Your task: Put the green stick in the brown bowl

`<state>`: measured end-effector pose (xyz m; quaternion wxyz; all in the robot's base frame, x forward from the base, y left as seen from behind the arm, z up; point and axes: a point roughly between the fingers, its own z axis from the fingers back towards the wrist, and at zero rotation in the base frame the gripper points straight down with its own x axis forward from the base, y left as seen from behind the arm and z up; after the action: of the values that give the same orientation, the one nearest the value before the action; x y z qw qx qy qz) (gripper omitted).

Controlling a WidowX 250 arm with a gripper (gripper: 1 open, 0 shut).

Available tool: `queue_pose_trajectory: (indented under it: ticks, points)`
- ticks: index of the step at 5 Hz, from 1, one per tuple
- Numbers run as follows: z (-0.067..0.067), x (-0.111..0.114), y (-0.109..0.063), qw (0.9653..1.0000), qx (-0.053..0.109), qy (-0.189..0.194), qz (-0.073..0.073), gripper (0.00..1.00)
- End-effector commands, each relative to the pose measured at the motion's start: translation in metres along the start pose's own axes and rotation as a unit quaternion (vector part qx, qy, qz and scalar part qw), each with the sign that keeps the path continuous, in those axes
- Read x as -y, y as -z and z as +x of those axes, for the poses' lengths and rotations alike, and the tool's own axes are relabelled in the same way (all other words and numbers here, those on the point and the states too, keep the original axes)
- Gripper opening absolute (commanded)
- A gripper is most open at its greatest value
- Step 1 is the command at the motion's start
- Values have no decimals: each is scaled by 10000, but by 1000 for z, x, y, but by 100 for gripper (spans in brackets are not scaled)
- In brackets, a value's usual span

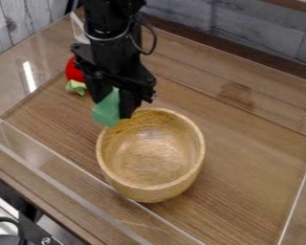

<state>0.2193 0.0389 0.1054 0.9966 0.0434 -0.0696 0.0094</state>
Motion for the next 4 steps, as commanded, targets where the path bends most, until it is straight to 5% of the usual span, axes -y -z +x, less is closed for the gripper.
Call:
queue_pose_trajectory:
  ticks: [1, 4]
  points:
    - [5, -5, -2, 9999, 87, -100, 73, 0]
    - [10, -12, 6, 9997, 23, -214, 147, 0]
